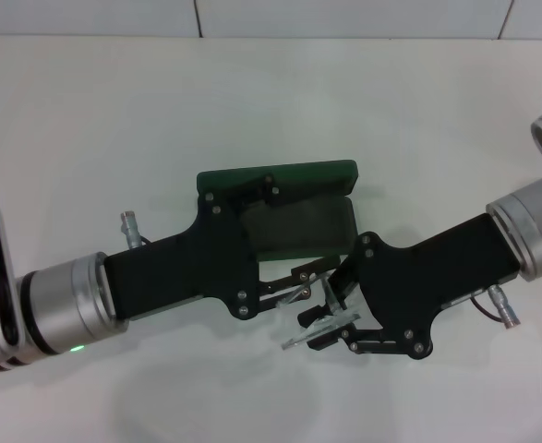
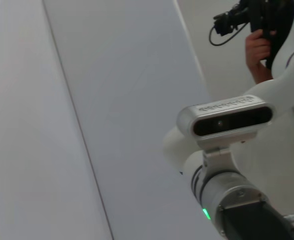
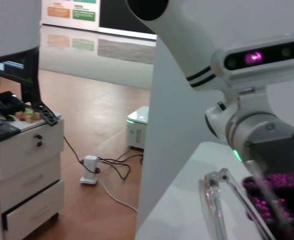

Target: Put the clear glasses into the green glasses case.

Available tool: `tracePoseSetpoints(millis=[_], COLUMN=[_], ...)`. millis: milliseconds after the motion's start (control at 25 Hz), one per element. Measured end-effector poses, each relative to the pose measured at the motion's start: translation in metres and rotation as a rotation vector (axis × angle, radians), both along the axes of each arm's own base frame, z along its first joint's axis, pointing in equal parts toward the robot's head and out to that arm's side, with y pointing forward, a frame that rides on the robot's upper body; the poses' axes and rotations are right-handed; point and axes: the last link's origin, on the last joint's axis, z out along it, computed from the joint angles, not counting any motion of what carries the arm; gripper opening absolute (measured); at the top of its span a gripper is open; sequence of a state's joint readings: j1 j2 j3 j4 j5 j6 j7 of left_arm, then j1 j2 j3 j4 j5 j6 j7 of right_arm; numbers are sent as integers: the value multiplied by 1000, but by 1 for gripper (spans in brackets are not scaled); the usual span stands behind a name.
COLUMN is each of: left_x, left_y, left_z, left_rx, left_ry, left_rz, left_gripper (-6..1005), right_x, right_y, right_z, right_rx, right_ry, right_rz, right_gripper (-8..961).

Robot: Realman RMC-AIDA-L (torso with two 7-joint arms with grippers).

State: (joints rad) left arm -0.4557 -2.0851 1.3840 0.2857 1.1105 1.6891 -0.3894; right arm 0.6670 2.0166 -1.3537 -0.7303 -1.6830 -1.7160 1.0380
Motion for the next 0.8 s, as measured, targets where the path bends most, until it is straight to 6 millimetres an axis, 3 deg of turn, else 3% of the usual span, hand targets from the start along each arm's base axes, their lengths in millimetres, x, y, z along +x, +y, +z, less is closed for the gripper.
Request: tracePoseSetpoints(millis=[800], left_x=[0], left_y=[3], left_z=[2], left_rx=[36], left_ry=[-13], left_rz=[12], left_gripper=[666], right_x=[2], right_y=[3], right_z=[5], right_rx=[22], right_ry=[-10], right_rz=[3], right_gripper=[127])
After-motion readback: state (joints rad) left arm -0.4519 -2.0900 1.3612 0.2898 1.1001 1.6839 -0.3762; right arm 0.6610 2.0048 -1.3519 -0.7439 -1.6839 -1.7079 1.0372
